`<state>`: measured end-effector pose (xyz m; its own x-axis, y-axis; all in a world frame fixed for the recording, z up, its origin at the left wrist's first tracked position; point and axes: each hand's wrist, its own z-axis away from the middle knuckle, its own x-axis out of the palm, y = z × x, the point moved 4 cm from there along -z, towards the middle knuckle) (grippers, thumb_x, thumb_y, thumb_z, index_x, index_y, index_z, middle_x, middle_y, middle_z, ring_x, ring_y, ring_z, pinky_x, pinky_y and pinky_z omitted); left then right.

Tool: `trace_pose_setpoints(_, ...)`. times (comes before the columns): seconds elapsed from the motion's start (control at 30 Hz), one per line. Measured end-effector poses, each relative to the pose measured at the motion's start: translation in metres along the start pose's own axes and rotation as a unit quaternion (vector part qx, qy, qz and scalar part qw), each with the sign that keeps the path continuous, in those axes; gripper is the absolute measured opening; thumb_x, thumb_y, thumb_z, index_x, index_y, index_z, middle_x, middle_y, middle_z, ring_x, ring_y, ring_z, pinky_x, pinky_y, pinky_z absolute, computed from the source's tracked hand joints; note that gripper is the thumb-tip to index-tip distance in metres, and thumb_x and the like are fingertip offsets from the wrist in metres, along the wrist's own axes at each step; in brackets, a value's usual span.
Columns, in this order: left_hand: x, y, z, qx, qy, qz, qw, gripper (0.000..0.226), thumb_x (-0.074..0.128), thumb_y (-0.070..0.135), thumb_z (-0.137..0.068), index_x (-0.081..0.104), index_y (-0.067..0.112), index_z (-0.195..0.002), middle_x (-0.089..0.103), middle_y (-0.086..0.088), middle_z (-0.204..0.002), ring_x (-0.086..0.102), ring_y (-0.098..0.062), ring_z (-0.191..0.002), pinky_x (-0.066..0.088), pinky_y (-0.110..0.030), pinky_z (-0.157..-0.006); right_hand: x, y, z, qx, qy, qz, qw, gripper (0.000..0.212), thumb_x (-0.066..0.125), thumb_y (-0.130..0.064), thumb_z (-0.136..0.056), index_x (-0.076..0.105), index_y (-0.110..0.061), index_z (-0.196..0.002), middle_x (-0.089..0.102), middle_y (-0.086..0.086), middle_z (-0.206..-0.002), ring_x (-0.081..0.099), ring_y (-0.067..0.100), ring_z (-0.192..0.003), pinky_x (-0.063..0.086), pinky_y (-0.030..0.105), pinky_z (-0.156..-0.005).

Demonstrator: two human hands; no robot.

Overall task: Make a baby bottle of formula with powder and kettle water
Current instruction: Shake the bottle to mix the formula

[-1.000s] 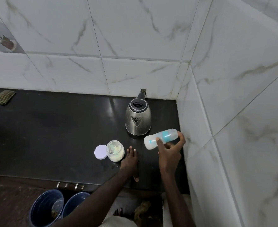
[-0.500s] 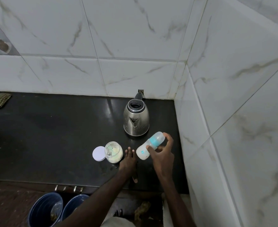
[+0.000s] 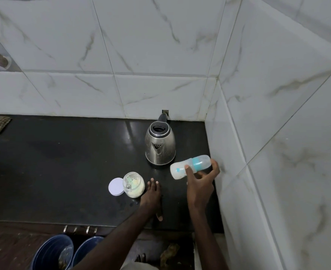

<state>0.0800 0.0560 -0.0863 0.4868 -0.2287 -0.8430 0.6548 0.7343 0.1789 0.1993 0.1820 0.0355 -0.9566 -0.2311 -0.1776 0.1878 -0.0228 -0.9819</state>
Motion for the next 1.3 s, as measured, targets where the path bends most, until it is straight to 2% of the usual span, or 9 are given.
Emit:
trace_pose_setpoints(0.1,0.001,0.001,-0.002,-0.004,-0.012,-0.004,1.000,0.148,0.096,0.029,-0.061,-0.010,-0.001,-0.160,-0.018,-0.027,-0.166,-0.009,-0.040,-0.156,0.016,-0.045,-0.125,0.008,0.007,0.006,-0.004,-0.065,0.039,0.997,0.083,0.085,-0.031,-0.083,0.031,-0.042,-0.147,0.063,0.006,-0.138,0.072,0.021,-0.105,0.064,0.035,-0.085)
trace_pose_setpoints(0.2,0.003,0.001,-0.002,-0.010,-0.026,-0.010,1.000,0.159,0.100,0.033,-0.051,-0.011,0.002,-0.160,-0.020,-0.026,-0.165,-0.011,-0.040,-0.156,0.014,-0.046,-0.126,0.015,0.013,0.011,-0.016,-0.143,0.076,0.987,0.084,0.085,-0.030,-0.083,0.033,-0.039,-0.149,0.062,0.003,-0.139,0.071,0.017,-0.105,0.059,0.021,-0.083)
trace_pose_setpoints(0.37,0.004,-0.002,-0.003,-0.005,-0.010,-0.014,1.000,0.153,0.098,0.034,-0.056,-0.009,-0.002,-0.159,-0.017,-0.027,-0.166,-0.008,-0.040,-0.156,0.016,-0.043,-0.126,-0.002,-0.001,-0.011,0.003,0.001,0.002,1.000,0.084,0.084,-0.032,-0.085,0.030,-0.042,-0.147,0.060,0.006,-0.143,0.072,0.023,-0.109,0.065,0.046,-0.083)
trace_pose_setpoints(0.53,0.003,0.000,-0.002,0.000,-0.015,-0.012,1.000,0.157,0.100,0.033,-0.053,-0.010,-0.003,-0.159,-0.017,-0.027,-0.166,-0.009,-0.040,-0.156,0.018,-0.044,-0.126,0.008,0.013,-0.009,-0.017,-0.130,0.095,0.987,0.087,0.086,-0.029,-0.082,0.033,-0.036,-0.150,0.062,0.004,-0.139,0.071,0.019,-0.104,0.063,0.033,-0.086)
trace_pose_setpoints(0.67,0.001,0.000,-0.001,0.000,-0.004,-0.001,1.000,0.144,0.095,0.030,-0.063,-0.008,-0.003,-0.159,-0.015,-0.026,-0.166,-0.006,-0.040,-0.156,0.021,-0.044,-0.125,-0.009,0.009,-0.016,0.003,-0.010,0.032,0.999,0.084,0.085,-0.031,-0.084,0.032,-0.036,-0.149,0.060,0.007,-0.143,0.071,0.024,-0.111,0.063,0.039,-0.089)
trace_pose_setpoints(0.87,0.001,0.002,-0.001,-0.006,-0.025,-0.018,1.000,0.159,0.100,0.033,-0.052,-0.012,-0.003,-0.158,-0.018,-0.028,-0.165,-0.010,-0.041,-0.156,0.013,-0.043,-0.126,0.012,0.021,-0.004,-0.019,-0.170,0.134,0.976,0.087,0.086,-0.030,-0.082,0.032,-0.039,-0.150,0.065,0.004,-0.136,0.071,0.019,-0.106,0.061,0.034,-0.092)
trace_pose_setpoints(1.03,-0.001,0.000,0.000,-0.001,-0.014,-0.014,1.000,0.148,0.096,0.031,-0.061,-0.010,-0.003,-0.159,-0.016,-0.027,-0.166,-0.007,-0.040,-0.156,0.016,-0.042,-0.125,-0.002,0.009,-0.014,-0.020,-0.028,0.061,0.998,0.085,0.087,-0.026,-0.083,0.034,-0.035,-0.148,0.061,0.006,-0.142,0.070,0.020,-0.110,0.059,0.030,-0.087)
trace_pose_setpoints(1.2,0.001,0.002,-0.002,-0.003,-0.024,-0.034,0.999,0.157,0.099,0.038,-0.055,-0.012,-0.004,-0.158,-0.017,-0.029,-0.165,-0.009,-0.041,-0.156,0.010,-0.043,-0.126,0.012,0.030,-0.006,-0.037,-0.184,0.182,0.965,0.089,0.086,-0.030,-0.082,0.030,-0.036,-0.151,0.063,0.004,-0.140,0.069,0.021,-0.113,0.057,0.035,-0.097)
trace_pose_setpoints(1.3,0.000,0.002,-0.001,-0.002,-0.024,-0.033,0.999,0.157,0.099,0.037,-0.054,-0.012,-0.004,-0.158,-0.016,-0.029,-0.165,-0.007,-0.042,-0.156,0.013,-0.044,-0.126,0.005,0.026,-0.007,-0.018,-0.112,0.135,0.984,0.088,0.086,-0.031,-0.082,0.031,-0.037,-0.151,0.063,0.004,-0.140,0.069,0.021,-0.113,0.059,0.036,-0.095)
